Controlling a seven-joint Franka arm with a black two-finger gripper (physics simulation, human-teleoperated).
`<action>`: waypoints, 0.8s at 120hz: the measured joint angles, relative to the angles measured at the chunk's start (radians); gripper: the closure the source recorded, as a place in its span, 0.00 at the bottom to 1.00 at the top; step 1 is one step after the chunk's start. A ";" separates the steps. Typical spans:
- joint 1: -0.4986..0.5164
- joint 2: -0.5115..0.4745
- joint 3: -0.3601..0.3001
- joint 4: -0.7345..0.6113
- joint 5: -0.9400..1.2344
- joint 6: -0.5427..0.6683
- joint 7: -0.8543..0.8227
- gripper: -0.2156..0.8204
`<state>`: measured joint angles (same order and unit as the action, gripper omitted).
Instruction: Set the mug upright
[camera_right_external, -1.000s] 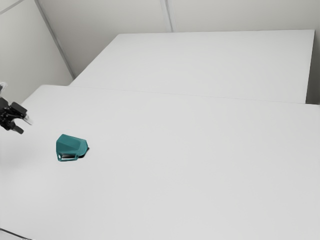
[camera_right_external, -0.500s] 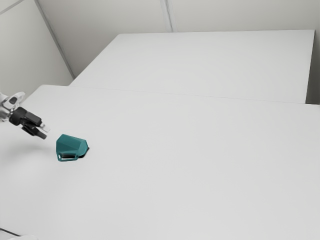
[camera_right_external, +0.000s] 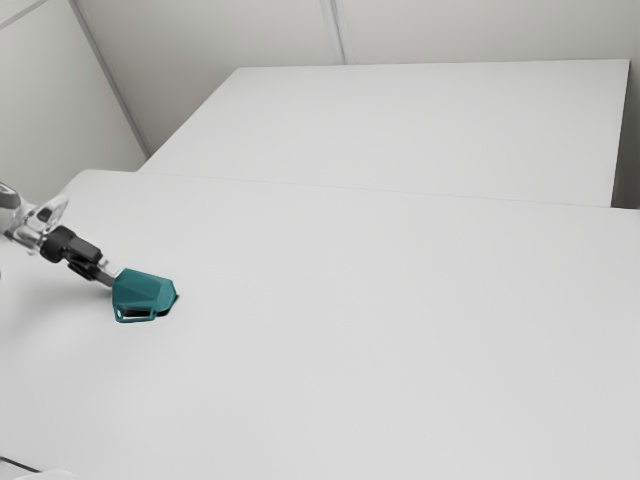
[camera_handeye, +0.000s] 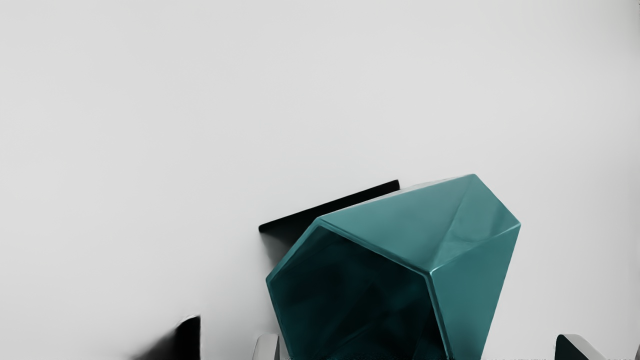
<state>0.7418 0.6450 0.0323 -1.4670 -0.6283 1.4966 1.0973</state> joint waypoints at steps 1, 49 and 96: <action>0.000 -0.003 0.000 -0.005 0.000 0.001 0.001 0.21; -0.006 -0.020 -0.024 -0.054 -0.006 0.040 0.018 0.21; -0.011 -0.037 -0.042 -0.101 -0.009 0.065 0.011 0.21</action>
<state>0.7307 0.6076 -0.0093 -1.5678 -0.6373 1.5611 1.1085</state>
